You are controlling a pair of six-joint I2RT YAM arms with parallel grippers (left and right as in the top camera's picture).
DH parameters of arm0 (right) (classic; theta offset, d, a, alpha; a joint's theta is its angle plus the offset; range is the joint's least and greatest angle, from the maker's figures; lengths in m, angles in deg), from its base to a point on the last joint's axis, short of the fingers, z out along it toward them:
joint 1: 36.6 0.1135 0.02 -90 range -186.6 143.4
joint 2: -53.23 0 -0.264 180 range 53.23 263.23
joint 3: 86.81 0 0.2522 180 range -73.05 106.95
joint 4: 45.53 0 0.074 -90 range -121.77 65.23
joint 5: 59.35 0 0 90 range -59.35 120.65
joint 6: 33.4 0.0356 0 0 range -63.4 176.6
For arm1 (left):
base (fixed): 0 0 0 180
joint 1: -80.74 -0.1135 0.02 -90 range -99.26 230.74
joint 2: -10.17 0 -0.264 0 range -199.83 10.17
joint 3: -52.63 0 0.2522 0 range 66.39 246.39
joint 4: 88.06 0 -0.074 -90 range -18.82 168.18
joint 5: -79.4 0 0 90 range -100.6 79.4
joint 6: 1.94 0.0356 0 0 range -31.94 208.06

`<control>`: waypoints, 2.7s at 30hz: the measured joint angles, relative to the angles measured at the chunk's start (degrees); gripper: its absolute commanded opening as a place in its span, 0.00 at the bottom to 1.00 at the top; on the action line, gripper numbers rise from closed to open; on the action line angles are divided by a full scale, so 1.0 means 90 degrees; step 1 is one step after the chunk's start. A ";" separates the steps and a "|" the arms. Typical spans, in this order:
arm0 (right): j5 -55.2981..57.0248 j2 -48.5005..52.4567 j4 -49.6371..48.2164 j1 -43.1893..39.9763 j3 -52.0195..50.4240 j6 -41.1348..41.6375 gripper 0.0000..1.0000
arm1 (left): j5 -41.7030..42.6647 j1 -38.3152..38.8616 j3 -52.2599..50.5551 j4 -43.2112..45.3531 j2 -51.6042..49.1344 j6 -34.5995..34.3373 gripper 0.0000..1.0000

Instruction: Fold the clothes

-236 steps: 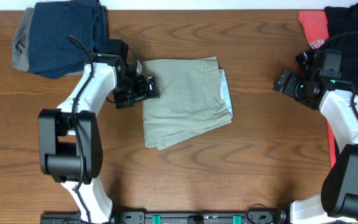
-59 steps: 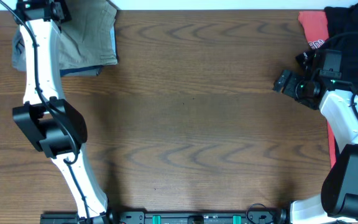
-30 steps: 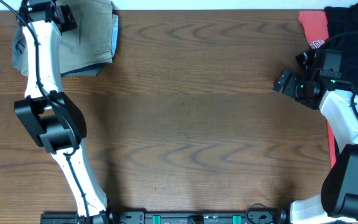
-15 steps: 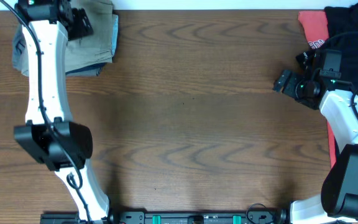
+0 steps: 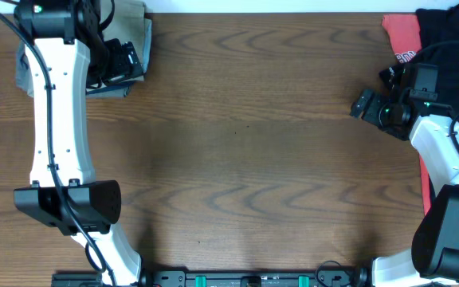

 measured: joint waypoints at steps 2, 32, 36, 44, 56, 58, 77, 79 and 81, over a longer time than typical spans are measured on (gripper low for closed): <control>0.0002 0.0000 -0.0002 0.0000 0.0000 0.0000 0.99 | 0.0024 0.0000 0.0000 -0.0002 0.0002 -0.0070 0.98; 0.0000 0.0000 0.0000 0.0000 0.0002 0.0000 0.99 | 0.0119 0.0000 0.0000 -0.0002 0.0005 -0.0158 0.98; 0.0000 0.0000 0.0002 0.0000 0.0002 0.0000 0.99 | 0.0119 0.0000 0.0000 -0.0002 0.0034 -0.0158 0.98; 0.0000 0.0000 0.0002 -0.0002 0.0002 0.0000 0.99 | 0.0117 0.0192 0.0000 -0.0002 0.0913 -0.0160 0.98; 0.0000 0.0000 0.0000 0.0000 0.0002 0.0000 0.99 | 0.0141 0.0845 -0.0549 0.0000 0.2239 -0.0160 0.98; 0.0000 0.0000 0.0002 0.0000 0.0002 0.0000 0.99 | 0.0141 0.0845 -0.0964 0.0000 0.2404 -0.0160 0.98; 0.0002 0.0000 -0.0002 0.0000 0.0005 0.0000 0.99 | 0.0141 0.0845 -0.4862 -0.0002 0.5185 -0.0163 0.98; 0.0000 0.0000 -0.0002 0.0000 0.0007 0.0000 0.99 | 0.0138 0.0845 -0.5158 -0.0002 0.5413 -0.0163 0.98; 0.0000 0.0000 0.0000 0.0000 0.0007 0.0000 0.99 | 0.0136 0.0845 -0.5372 -0.0002 0.5646 -0.0163 0.98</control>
